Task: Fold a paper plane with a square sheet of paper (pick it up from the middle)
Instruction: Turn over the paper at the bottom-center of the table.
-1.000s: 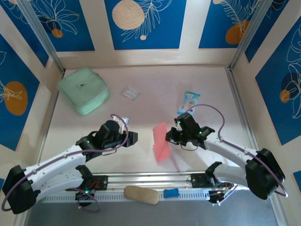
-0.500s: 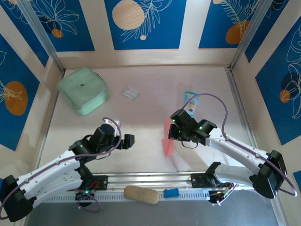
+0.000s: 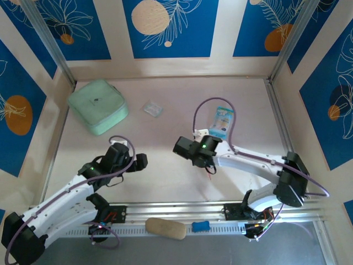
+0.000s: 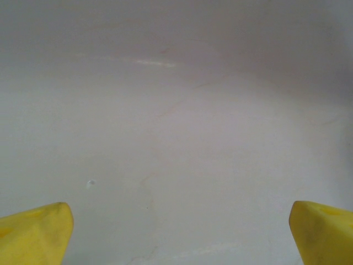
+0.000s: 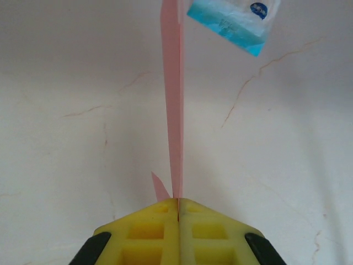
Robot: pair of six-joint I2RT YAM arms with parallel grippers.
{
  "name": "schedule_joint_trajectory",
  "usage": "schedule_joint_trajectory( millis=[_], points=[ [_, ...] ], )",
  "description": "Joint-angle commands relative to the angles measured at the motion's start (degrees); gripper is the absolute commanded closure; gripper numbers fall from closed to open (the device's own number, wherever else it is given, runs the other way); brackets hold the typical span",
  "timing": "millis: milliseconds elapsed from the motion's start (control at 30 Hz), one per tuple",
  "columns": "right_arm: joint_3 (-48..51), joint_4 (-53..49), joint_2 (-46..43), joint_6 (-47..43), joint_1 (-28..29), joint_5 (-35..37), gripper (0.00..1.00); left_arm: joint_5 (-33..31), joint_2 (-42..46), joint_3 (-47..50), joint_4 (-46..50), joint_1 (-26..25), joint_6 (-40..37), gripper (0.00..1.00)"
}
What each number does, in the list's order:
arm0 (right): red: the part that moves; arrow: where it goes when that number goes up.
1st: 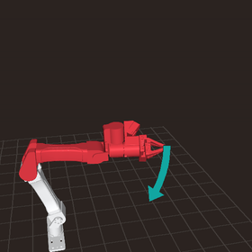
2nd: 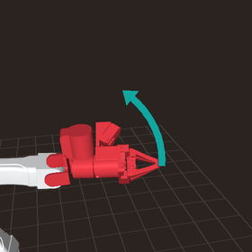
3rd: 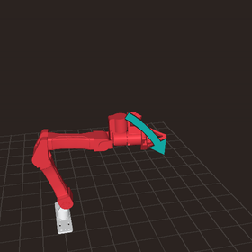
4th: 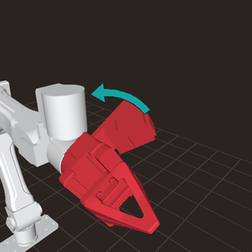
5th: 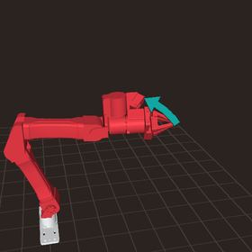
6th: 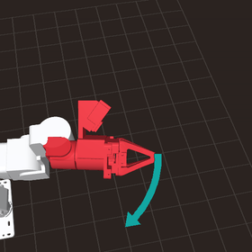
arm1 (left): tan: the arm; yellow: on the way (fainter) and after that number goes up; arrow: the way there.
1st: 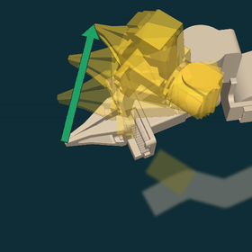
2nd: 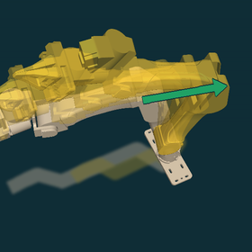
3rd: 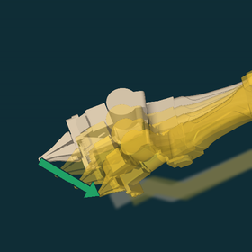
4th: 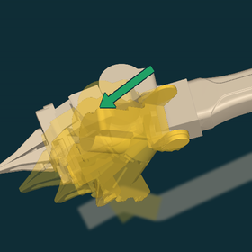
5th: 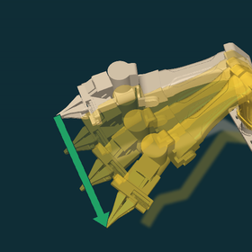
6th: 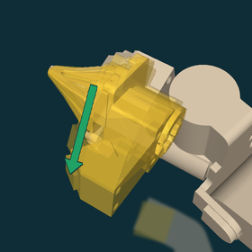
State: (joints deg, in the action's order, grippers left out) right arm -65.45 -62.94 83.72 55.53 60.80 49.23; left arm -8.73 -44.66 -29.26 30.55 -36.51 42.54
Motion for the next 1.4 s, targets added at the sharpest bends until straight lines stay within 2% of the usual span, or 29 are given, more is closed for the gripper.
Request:
schedule_joint_trajectory(
  millis=[0, 167, 300, 500, 667, 733, 833, 900, 967, 1133, 1233, 1367],
  points=[
    [-2.9, -5.3, 4.5, 3.4, 1.1, 5.8, 0.95, -6.0, 1.1, -2.1, 8.5, 1.4, 4.8, 0.00],
    [-5.7, 0.0, 11.3, -0.5, 1.5, 1.2, 0.95, -11.8, 3.2, -3.9, 13.6, 1.5, 7.0, 0.00],
    [-8.6, 6.8, 15.6, -5.4, 1.6, -6.7, 0.93, -15.0, 5.5, -5.4, 16.6, 1.4, 7.9, 0.00],
    [-12.7, 14.4, 21.0, -9.3, 1.4, -18.5, 0.88, -11.8, 6.7, -5.3, 14.5, 1.5, 5.0, 0.00],
    [-12.1, 20.5, 21.4, -9.2, -1.0, -28.2, 0.82, -7.8, 6.5, -5.4, 12.2, 1.4, 2.6, 0.00],
    [-10.3, 23.6, 19.8, -9.0, -2.3, -32.9, 0.78, -5.2, 6.2, -5.3, 10.8, 1.4, 1.4, 0.01],
    [-4.1, 32.0, 13.9, -8.8, -3.8, -39.2, 0.62, -1.1, 4.4, -5.2, 8.5, 1.4, -0.1, 0.03],
    [1.1, 37.3, 9.3, -7.4, -5.5, -42.5, 0.59, 1.4, 2.7, -5.2, 7.1, 1.5, -0.7, 0.06],
    [6.0, 40.3, 5.5, -5.0, -7.9, -44.6, 0.60, 4.3, 0.8, -4.9, 5.1, 1.5, -1.3, 0.08],
    [19.7, 47.4, -3.6, -0.8, -14.1, -48.8, 0.70, 12.3, -6.0, -4.9, 0.1, 1.4, -1.4, 0.19],
    [27.0, 51.2, -8.9, 1.2, -17.2, -51.1, 0.74, 15.8, -8.7, -3.8, -3.9, 1.3, -0.3, 0.20],
    [33.2, 52.7, -15.0, 2.0, -19.7, -51.4, 0.75, 15.1, -10.3, -3.5, -4.8, 1.2, 1.1, 0.16]
  ],
)
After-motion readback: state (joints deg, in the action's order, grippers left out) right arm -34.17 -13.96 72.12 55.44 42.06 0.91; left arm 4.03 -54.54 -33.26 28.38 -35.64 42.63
